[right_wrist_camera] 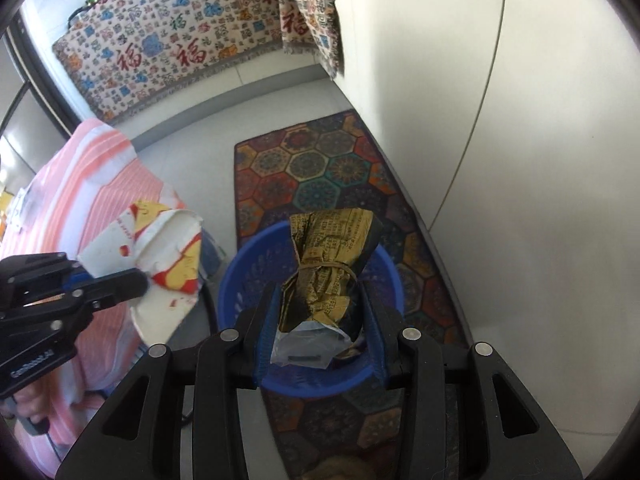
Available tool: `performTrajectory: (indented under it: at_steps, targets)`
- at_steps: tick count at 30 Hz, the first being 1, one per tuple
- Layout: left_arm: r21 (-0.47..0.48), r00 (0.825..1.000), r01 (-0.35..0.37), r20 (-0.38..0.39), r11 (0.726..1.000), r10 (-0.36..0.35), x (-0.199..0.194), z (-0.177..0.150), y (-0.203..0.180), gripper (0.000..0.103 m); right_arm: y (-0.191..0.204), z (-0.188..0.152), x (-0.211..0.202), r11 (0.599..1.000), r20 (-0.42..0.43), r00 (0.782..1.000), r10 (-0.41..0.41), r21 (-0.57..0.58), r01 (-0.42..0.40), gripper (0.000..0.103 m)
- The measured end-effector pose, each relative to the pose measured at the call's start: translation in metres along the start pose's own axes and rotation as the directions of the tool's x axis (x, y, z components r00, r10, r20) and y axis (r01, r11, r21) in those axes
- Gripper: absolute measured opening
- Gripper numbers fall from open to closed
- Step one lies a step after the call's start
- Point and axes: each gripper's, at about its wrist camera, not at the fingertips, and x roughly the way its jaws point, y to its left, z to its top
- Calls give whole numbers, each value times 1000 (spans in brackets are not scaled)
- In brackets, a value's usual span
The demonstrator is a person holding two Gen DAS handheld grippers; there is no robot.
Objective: Collect trash
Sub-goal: 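Carry wrapper and foil bag over the blue wastebasket and open both tools, then move both open tools back from the wastebasket to the table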
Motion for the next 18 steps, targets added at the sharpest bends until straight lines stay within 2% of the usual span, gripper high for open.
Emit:
performTrajectory:
  at_steps: [3, 4, 6, 7, 8, 12, 16, 18]
  targets:
    - [18, 1000, -18, -12, 1000, 18, 16, 4, -1, 9, -4, 1, 6, 1000, 4, 1000, 0, -4, 0, 42]
    - [27, 999, -32, -12, 999, 32, 21, 4, -1, 11, -5, 0, 8, 1000, 7, 1000, -5, -6, 5, 45]
    - [29, 998, -62, -23, 998, 62, 33, 6, 1, 24, -7, -1, 10, 1000, 28, 1000, -13, -3, 13, 57]
    - [19, 997, -68, -30, 997, 69, 39, 9, 5, 41, -8, -3, 11, 1000, 30, 999, -14, -2, 14, 68]
    - [2, 998, -65, -27, 998, 65, 42, 9, 8, 48, -9, -3, 12, 1000, 24, 1000, -18, -2, 19, 68]
    - [-41, 999, -38, -11, 998, 37, 34, 9, 15, 48, -8, -2, -1, 999, 60, 997, -43, -20, 44, 68]
    - [-34, 998, -54, 28, 998, 55, 10, -3, 12, 48, -4, 1, -18, 997, 131, 989, -66, -22, 69, 69]
    - [-23, 996, -61, 62, 998, 63, -11, -12, 9, 49, 1, 2, -28, 996, 169, 982, -80, -22, 85, 73]
